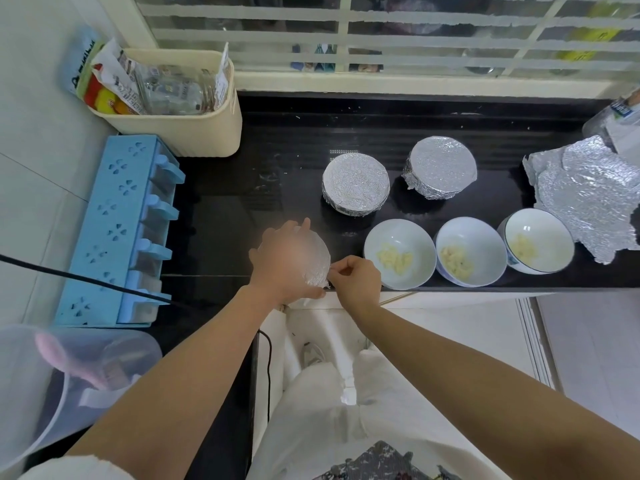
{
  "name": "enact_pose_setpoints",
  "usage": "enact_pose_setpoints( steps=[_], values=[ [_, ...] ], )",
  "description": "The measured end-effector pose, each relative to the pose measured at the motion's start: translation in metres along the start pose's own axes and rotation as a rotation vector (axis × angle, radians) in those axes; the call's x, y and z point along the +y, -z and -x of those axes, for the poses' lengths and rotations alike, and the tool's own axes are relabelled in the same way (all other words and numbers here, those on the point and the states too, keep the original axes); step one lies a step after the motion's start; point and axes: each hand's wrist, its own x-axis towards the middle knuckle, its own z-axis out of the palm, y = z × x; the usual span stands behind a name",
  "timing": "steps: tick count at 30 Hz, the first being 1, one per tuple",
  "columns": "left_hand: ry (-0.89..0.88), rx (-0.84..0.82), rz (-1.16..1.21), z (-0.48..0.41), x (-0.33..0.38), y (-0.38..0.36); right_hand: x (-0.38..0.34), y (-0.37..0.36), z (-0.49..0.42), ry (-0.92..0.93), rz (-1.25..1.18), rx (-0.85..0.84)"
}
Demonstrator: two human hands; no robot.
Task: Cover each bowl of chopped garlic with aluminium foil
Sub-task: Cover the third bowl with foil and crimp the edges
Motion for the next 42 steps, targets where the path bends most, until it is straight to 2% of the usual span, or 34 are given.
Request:
enact_pose_setpoints(
  steps=[11, 19, 23, 26, 28, 30, 31, 33, 36, 42],
  values=[
    [0.040, 0.021, 0.027, -0.002, 0.001, -0.003, 0.004, -0.004, 0.013, 0.017, -0.126, -0.095],
    [0.375, 0.087, 0.259, 0.009, 0.018, -0.003, -0.023, -0.003, -0.017, 0.092, 0.081, -0.112],
    [0.483, -0.012, 0.417, 0.013, 0.019, 0.006, -0.030, -0.003, -0.029, 0.099, 0.126, -0.113],
    [0.521, -0.088, 0.383, 0.016, 0.017, 0.010, -0.029, -0.005, -0.034, 0.104, 0.141, -0.113],
    [0.456, -0.001, 0.295, 0.018, 0.015, 0.006, -0.027, -0.006, -0.037, 0.123, 0.152, -0.124],
    [0.251, 0.141, 0.186, 0.018, 0.013, -0.001, -0.026, -0.006, -0.039, 0.135, 0.158, -0.133],
    [0.139, 0.171, 0.128, 0.017, 0.012, -0.003, -0.026, -0.005, -0.041, 0.137, 0.166, -0.140],
    [0.004, 0.129, 0.005, 0.013, 0.010, -0.006, -0.026, -0.004, -0.043, 0.140, 0.181, -0.157],
    [-0.016, 0.092, -0.105, 0.008, 0.006, -0.010, -0.025, -0.004, -0.044, 0.140, 0.169, -0.161],
    [-0.006, 0.215, -0.105, 0.008, 0.003, -0.018, -0.018, 0.007, -0.030, 0.225, 0.137, -0.162]
  ],
)
